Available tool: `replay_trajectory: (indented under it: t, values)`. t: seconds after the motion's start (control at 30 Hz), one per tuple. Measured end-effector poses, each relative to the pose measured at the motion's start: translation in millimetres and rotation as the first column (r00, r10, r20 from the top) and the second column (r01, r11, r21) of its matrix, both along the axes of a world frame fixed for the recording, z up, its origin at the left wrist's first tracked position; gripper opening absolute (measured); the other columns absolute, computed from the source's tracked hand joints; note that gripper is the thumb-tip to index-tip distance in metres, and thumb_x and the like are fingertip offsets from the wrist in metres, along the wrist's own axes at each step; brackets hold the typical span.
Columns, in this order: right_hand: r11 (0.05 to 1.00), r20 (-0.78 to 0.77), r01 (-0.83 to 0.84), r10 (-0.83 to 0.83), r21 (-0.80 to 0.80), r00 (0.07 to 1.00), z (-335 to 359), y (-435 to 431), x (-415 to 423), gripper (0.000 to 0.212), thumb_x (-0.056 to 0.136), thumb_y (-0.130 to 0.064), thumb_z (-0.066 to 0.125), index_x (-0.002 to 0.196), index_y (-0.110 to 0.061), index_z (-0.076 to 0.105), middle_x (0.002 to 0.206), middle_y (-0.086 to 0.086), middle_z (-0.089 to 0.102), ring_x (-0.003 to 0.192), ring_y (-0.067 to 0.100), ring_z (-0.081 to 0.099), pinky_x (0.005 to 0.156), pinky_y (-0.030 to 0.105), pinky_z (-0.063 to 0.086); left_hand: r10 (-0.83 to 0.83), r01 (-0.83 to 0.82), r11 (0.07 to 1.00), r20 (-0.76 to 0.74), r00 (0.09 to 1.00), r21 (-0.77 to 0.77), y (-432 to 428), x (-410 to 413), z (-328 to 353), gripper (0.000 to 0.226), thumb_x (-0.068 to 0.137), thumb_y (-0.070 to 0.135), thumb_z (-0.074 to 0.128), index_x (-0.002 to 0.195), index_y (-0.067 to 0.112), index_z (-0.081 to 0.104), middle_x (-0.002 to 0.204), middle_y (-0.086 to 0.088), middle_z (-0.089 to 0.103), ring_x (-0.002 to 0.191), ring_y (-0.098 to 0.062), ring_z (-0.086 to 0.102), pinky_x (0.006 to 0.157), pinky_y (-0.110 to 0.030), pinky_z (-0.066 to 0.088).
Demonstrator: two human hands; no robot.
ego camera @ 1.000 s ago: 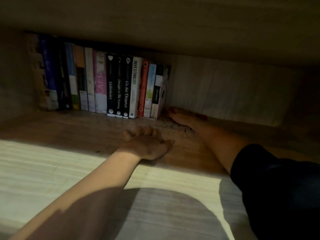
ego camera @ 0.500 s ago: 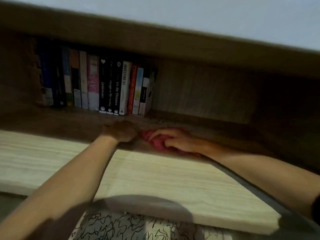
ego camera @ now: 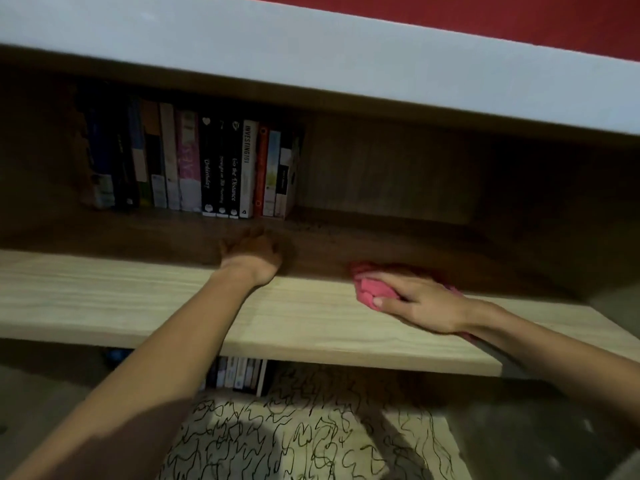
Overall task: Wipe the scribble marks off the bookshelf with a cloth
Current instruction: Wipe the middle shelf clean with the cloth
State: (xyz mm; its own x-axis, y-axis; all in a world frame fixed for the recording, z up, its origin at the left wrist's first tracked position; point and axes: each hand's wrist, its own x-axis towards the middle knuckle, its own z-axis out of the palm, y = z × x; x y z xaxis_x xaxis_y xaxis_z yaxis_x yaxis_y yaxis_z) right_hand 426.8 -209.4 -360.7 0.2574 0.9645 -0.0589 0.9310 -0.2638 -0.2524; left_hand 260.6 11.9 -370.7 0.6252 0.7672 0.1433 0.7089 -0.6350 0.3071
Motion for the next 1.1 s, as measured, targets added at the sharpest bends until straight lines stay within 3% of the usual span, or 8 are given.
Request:
replay_trajectory:
  t: [0.13,0.23,0.33,0.5,0.67,0.87,0.97,1.1]
  values:
    - [0.981,-0.137,0.182,-0.189,-0.060,0.972,7,-24,40,0.061,0.077,-0.081,0.031,0.129,-0.051,0.036,0.125,-0.014,0.046,0.118,0.011,0.046,0.108,0.037,0.034,-0.025,0.025,1.000,-0.008,1.000,0.003,1,1,0,0.050,0.102,0.040,0.027,0.148,0.021,0.033,0.159,-0.004,0.018,0.143,-0.028,0.022,0.117,-0.050,0.013]
    - [0.894,-0.086,0.444,-0.439,0.060,0.895,-1,3,111,0.087,0.072,-0.090,0.031,0.142,-0.039,0.035,0.148,-0.001,0.038,0.133,0.024,0.037,0.115,0.044,0.022,-0.042,0.039,0.999,-0.148,0.988,-0.024,-3,4,0,0.052,0.102,0.043,0.020,0.150,0.023,0.027,0.160,-0.003,0.012,0.146,-0.027,0.012,0.115,-0.058,0.005]
    - [0.783,0.020,0.600,-0.611,0.167,0.792,-7,65,126,0.067,0.093,-0.066,0.032,0.150,-0.032,0.022,0.159,0.005,0.017,0.144,0.032,0.017,0.117,0.053,0.009,-0.035,0.036,0.999,-0.190,0.981,0.002,-4,8,1,0.052,0.102,0.044,0.020,0.148,0.024,0.029,0.159,-0.005,0.017,0.145,-0.029,0.014,0.112,-0.062,0.004]
    - [0.941,0.084,0.332,-0.337,0.068,0.938,2,162,22,0.058,0.098,-0.058,0.025,0.151,-0.033,0.019,0.160,0.000,0.013,0.146,0.029,0.011,0.115,0.052,0.006,-0.051,0.049,0.999,-0.183,0.982,-0.018,0,8,1,0.050,0.102,0.043,0.020,0.147,0.024,0.031,0.158,-0.004,0.020,0.145,-0.029,0.016,0.114,-0.061,0.005]
    - [0.998,0.135,-0.007,0.000,0.055,0.991,-8,126,12,0.052,0.099,-0.056,0.030,0.148,-0.041,0.023,0.157,-0.006,0.023,0.142,0.018,0.022,0.117,0.037,0.014,0.094,-0.094,0.996,0.048,0.994,-0.008,17,2,2,0.049,0.102,0.035,0.029,0.148,0.017,0.032,0.156,-0.011,0.026,0.141,-0.030,0.027,0.117,-0.051,0.014]
    - [0.886,-0.052,0.434,-0.432,0.163,0.901,3,120,124,0.050,0.104,-0.034,0.032,0.150,-0.017,0.025,0.157,0.010,0.020,0.143,0.026,0.022,0.115,0.033,0.015,0.045,-0.047,0.999,-0.117,0.992,-0.015,28,10,-8,0.055,0.101,0.048,0.024,0.145,0.018,0.035,0.154,-0.007,0.029,0.141,-0.030,0.024,0.115,-0.055,0.011]
    - [0.869,-0.157,0.431,-0.404,0.241,0.901,-3,152,118,0.045,0.102,-0.021,0.041,0.144,-0.007,0.036,0.152,0.018,0.032,0.138,0.029,0.032,0.113,0.033,0.022,0.029,-0.032,0.999,-0.143,0.989,-0.016,28,14,-9,0.054,0.101,0.048,0.024,0.144,0.018,0.037,0.153,-0.005,0.029,0.142,-0.029,0.022,0.116,-0.053,0.010]
    - [0.956,0.043,0.276,-0.282,0.103,0.959,-4,204,57,0.060,0.099,-0.055,0.027,0.152,-0.029,0.016,0.160,0.003,0.013,0.145,0.026,0.016,0.118,0.046,0.010,0.039,-0.045,0.998,-0.128,0.991,-0.044,27,16,-8,0.054,0.101,0.045,0.023,0.146,0.018,0.032,0.157,-0.003,0.021,0.145,-0.027,0.014,0.115,-0.053,0.005]
